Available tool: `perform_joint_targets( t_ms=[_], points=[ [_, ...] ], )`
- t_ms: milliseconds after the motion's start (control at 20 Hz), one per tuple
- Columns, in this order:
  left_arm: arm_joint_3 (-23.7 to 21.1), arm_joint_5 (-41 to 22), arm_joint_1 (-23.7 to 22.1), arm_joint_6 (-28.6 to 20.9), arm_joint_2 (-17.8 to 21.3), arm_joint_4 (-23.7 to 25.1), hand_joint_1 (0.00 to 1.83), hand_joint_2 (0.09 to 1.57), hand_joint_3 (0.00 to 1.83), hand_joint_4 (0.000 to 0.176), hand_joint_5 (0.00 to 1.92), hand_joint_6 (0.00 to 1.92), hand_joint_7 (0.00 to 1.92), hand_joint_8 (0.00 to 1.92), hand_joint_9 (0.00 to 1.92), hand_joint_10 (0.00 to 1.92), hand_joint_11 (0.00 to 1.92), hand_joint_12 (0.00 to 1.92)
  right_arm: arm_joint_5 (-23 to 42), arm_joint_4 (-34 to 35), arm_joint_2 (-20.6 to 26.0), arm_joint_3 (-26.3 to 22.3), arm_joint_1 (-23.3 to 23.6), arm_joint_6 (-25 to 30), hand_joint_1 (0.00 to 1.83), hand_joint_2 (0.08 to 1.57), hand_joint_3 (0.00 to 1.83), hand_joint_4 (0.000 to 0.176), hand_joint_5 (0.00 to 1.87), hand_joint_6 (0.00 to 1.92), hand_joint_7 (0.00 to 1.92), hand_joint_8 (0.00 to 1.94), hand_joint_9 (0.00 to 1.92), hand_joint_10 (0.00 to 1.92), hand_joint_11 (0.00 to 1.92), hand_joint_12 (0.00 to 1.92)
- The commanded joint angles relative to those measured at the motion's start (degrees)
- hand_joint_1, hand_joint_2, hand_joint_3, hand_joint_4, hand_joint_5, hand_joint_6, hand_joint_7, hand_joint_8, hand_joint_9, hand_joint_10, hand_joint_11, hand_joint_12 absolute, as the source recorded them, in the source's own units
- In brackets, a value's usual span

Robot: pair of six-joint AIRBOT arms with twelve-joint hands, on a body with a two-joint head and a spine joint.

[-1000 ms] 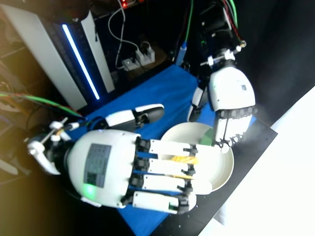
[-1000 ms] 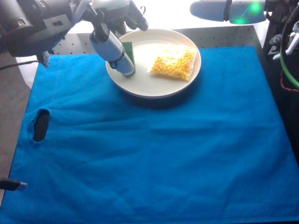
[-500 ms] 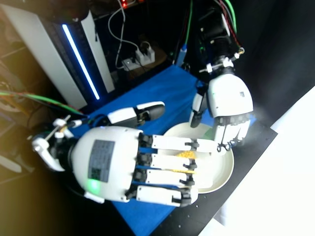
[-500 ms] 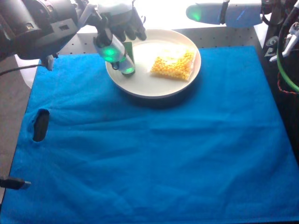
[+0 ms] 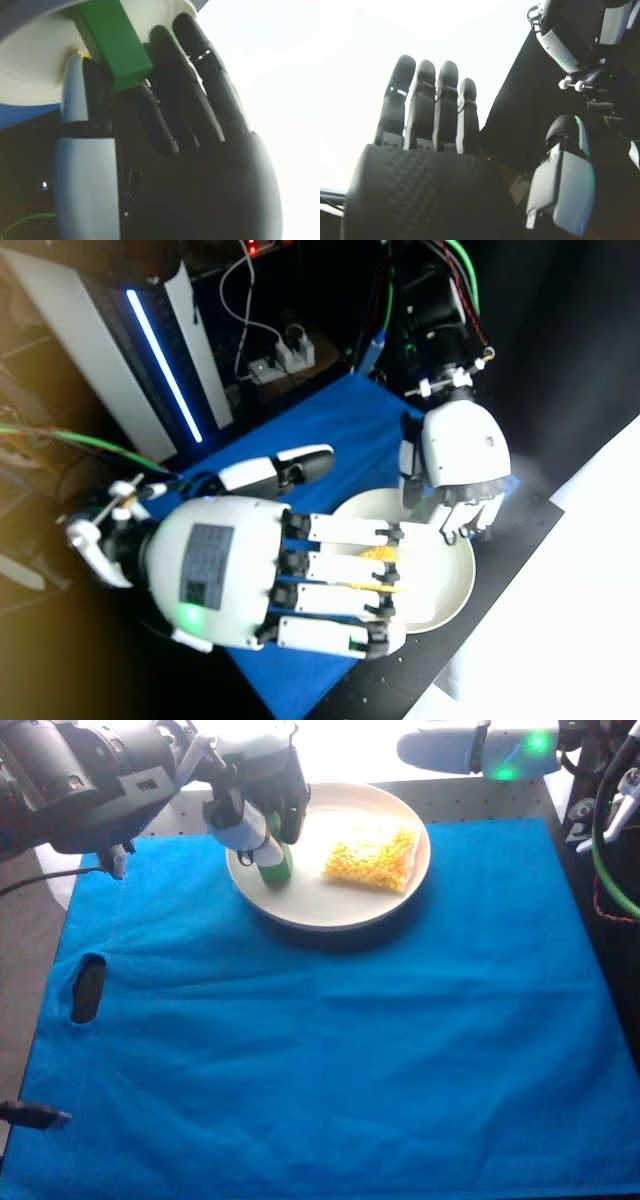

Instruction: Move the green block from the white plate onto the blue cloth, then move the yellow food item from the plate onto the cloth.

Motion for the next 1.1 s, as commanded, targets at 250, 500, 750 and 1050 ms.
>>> perform_joint_targets(
  t_ms=[250,500,750,1050],
  points=[
    [0.88,-4.96,0.39,-0.01,-0.51,-1.16,1.19,1.05,0.0,0.0,1.11,0.75,1.01,0.08,1.07,0.01,0.72,0.81,6.95,1.35,0.09,-0.29,0.91,0.29,0.41,0.81,0.0,0.059,0.39,0.01,0.48,0.0,0.37,0.0,0.0,1.14],
    [0.99,-5.02,-0.2,-0.01,-0.06,-1.69,1.25,1.12,0.0,0.0,1.19,0.53,0.77,1.36,1.01,0.03,0.51,1.2,7.06,1.35,0.08,-0.3,0.91,0.29,0.41,0.84,0.0,0.053,0.41,0.0,0.5,0.0,0.43,0.02,0.0,1.23],
    [-0.09,-5.54,-1.33,-0.01,1.52,-1.78,1.36,1.15,0.0,0.0,1.01,0.88,0.74,1.24,0.85,1.28,0.86,0.8,7.14,1.34,-0.05,-0.31,0.91,0.29,0.42,0.8,0.0,0.057,0.4,0.0,0.52,0.0,0.44,0.01,0.0,1.28],
    [-5.04,-7.61,-3.18,0.0,5.66,0.2,1.38,1.11,0.0,0.0,0.94,0.93,0.83,1.11,1.07,1.03,1.02,0.76,7.16,1.34,-0.1,-0.37,0.91,0.29,0.4,0.81,0.0,0.05,0.4,0.0,0.5,0.0,0.41,0.0,0.0,1.22]
  ],
)
